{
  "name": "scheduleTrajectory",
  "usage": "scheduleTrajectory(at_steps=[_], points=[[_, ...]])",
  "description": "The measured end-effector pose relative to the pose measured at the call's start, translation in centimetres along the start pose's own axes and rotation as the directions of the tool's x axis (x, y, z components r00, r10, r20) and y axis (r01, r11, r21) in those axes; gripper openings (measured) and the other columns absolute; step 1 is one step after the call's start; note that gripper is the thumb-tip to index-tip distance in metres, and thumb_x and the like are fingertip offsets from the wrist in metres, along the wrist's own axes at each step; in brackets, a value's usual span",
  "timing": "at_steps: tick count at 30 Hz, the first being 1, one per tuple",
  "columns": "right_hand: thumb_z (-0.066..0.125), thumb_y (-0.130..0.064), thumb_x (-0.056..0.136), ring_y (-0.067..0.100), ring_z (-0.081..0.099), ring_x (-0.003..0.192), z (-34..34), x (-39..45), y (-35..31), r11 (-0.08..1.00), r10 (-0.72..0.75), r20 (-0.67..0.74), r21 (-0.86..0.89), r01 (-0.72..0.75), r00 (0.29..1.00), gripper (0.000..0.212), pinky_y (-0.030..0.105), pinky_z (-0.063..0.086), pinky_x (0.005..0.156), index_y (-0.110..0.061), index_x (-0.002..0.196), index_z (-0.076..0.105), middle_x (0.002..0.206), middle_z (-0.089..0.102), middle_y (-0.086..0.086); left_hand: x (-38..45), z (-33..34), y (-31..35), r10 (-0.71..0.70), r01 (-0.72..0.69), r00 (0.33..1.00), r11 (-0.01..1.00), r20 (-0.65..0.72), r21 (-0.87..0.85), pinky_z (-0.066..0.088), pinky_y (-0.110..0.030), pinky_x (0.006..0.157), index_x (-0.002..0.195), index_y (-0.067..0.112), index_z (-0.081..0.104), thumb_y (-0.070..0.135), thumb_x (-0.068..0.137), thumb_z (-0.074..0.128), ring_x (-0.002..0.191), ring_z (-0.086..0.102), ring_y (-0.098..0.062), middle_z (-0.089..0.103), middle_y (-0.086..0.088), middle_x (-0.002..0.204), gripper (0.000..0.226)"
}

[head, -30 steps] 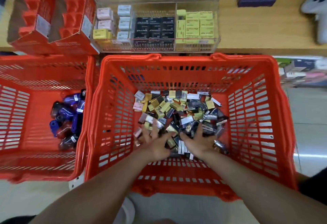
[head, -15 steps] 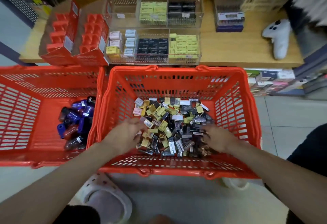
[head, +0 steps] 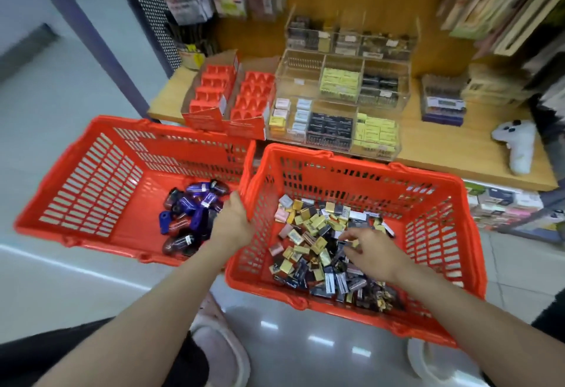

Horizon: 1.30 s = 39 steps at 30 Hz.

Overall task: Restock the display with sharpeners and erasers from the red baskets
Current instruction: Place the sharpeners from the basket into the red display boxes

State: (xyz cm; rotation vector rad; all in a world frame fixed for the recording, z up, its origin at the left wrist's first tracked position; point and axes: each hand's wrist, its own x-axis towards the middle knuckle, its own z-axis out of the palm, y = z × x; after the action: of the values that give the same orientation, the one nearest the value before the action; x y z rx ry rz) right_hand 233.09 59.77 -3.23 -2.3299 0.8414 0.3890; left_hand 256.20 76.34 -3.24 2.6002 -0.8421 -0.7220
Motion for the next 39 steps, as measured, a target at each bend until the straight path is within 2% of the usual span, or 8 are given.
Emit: scheduleTrajectory(at_steps=[4,13,17,21,24,29,32,39], points=[[0.053,-0.025,0.099,0.009,0.06,0.075,0.2,3.3,-6.0,0.993,-0.111,-0.065,0.037,0.113,0.992,0.027,0.026,0.051,0.068,-0.026,0.126,0.059,0.12,0.062,-0.001,0.1,-0.1,-0.1,-0.013,0.014,0.999,0.999,-0.037,0.043,0.041,-0.042,0.093,0.144,0.001,0.026,0.013,0.088,0.06,0.119,0.054,-0.04,0.052,-0.022,0.133,0.067],[0.055,-0.009,0.09,0.017,0.06,0.109,0.4,10.5,-16.8,0.932,-0.359,-0.272,-0.061,0.356,0.893,0.027,0.028,0.043,0.098,-0.017,0.111,0.07,0.112,0.065,-0.001,0.9,-1.3,-0.9,0.133,-0.121,0.99,0.974,0.051,-0.19,0.048,-0.042,0.09,0.133,0.011,0.047,0.026,0.086,0.067,0.109,0.061,-0.039,0.067,-0.019,0.115,0.054],[0.055,-0.006,0.09,0.022,0.059,0.11,1.2,12.8,-18.4,0.924,-0.381,-0.202,-0.112,0.365,0.902,0.027,0.032,0.043,0.099,-0.014,0.111,0.069,0.112,0.066,0.003,4.7,-4.4,-5.1,0.262,-0.096,0.916,0.879,0.304,-0.468,0.052,-0.019,0.072,0.113,-0.001,0.064,0.013,0.093,0.065,0.075,0.065,-0.002,0.067,-0.011,0.093,0.025],[0.053,-0.006,0.09,0.021,0.059,0.11,2.3,15.4,-19.5,0.924,-0.37,-0.122,-0.151,0.351,0.921,0.029,0.03,0.044,0.096,-0.016,0.113,0.068,0.113,0.065,0.004,10.3,-7.6,-12.1,0.06,-0.036,0.909,0.997,0.412,-0.065,0.051,-0.03,0.074,0.093,0.011,0.068,0.011,0.092,0.054,0.082,0.058,-0.017,0.065,-0.009,0.091,0.014],[0.052,-0.01,0.089,0.026,0.059,0.114,4.2,18.1,-20.7,0.933,-0.261,0.095,-0.232,0.276,0.961,0.031,0.034,0.046,0.097,-0.02,0.114,0.068,0.119,0.064,0.006,13.2,-7.6,-16.1,-0.049,-0.078,0.892,0.962,0.45,0.26,0.05,-0.034,0.079,0.1,0.002,0.068,0.018,0.093,0.054,0.082,0.053,-0.02,0.064,-0.012,0.093,0.022],[0.053,-0.019,0.09,0.026,0.06,0.113,7.8,21.7,-20.8,0.906,-0.069,0.346,-0.37,0.203,0.936,0.03,0.031,0.048,0.09,-0.024,0.117,0.065,0.122,0.064,0.004,14.6,-2.3,-18.5,0.002,-0.104,0.852,0.981,0.524,0.166,0.045,-0.031,0.095,0.139,0.015,0.049,0.038,0.082,0.076,0.12,0.054,-0.027,0.054,-0.009,0.134,0.066],[0.054,-0.027,0.091,0.027,0.06,0.114,8.9,22.5,-20.1,0.888,-0.004,0.413,-0.417,0.193,0.911,0.028,0.033,0.049,0.093,-0.02,0.114,0.067,0.122,0.066,0.008,15.2,1.3,-19.1,-0.009,-0.123,0.856,0.967,0.518,0.221,0.046,-0.042,0.099,0.141,0.021,0.04,0.054,0.075,0.077,0.123,0.048,-0.031,0.045,-0.011,0.136,0.083],[0.054,-0.024,0.09,0.029,0.063,0.107,9.9,23.0,-19.6,0.901,0.032,0.391,-0.41,0.143,0.92,0.023,0.031,0.05,0.085,-0.019,0.108,0.068,0.118,0.065,0.01,14.9,4.6,-17.1,-0.136,0.047,0.912,0.972,0.386,0.23,0.029,-0.048,0.113,0.142,0.011,0.033,0.052,0.096,0.05,0.138,0.026,-0.037,0.024,-0.018,0.149,0.064]])
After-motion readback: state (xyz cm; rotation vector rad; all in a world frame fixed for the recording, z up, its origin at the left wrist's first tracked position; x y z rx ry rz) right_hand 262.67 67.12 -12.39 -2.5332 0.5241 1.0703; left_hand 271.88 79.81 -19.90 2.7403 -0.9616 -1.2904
